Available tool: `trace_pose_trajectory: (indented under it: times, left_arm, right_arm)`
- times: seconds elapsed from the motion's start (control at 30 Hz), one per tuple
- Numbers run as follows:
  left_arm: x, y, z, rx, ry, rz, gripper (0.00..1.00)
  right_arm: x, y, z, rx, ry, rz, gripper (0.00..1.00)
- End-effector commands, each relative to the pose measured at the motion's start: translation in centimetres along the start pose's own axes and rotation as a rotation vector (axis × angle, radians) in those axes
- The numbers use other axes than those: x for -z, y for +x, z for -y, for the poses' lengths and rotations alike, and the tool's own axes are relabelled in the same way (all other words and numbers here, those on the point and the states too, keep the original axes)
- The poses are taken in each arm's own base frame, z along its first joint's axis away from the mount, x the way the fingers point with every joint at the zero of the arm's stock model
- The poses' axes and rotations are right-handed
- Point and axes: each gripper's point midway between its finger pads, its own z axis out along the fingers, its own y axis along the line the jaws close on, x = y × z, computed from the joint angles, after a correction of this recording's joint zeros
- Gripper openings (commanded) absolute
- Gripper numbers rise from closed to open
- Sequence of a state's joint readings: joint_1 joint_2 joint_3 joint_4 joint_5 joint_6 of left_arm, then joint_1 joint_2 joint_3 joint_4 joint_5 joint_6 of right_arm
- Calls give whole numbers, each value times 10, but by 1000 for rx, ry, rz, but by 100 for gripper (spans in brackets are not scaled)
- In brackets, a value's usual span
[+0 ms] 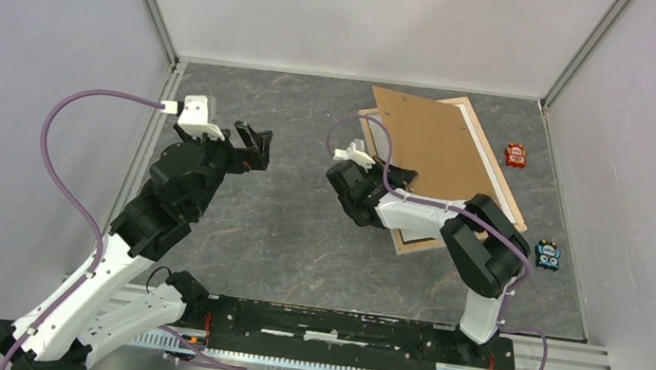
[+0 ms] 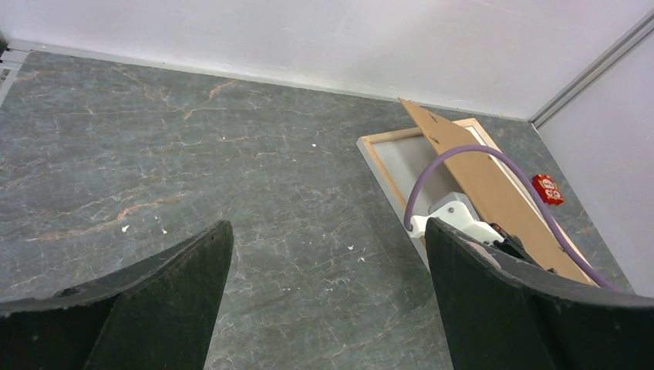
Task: Put the photo into the frame
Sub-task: Turn over the photo frame item on the photo frame.
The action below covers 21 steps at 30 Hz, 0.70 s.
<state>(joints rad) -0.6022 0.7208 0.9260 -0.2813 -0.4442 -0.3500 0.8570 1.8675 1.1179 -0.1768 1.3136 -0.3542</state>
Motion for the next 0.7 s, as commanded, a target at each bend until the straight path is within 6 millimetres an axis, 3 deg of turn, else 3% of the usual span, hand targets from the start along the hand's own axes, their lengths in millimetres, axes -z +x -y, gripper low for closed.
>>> trace_pose_trajectory:
  times: [0.0, 0.6, 0.67]
  left_arm:
    - [0, -12, 0, -45, -2, 45, 100]
    - [1, -11, 1, -48, 2, 42, 100]
    - [1, -11, 1, -49, 2, 42, 100]
  right_arm:
    - [-3, 3, 20, -43, 110, -40, 0]
    - [-20, 15, 8, -44, 102, -60, 0]
    - [-21, 16, 2, -44, 76, -52, 6]
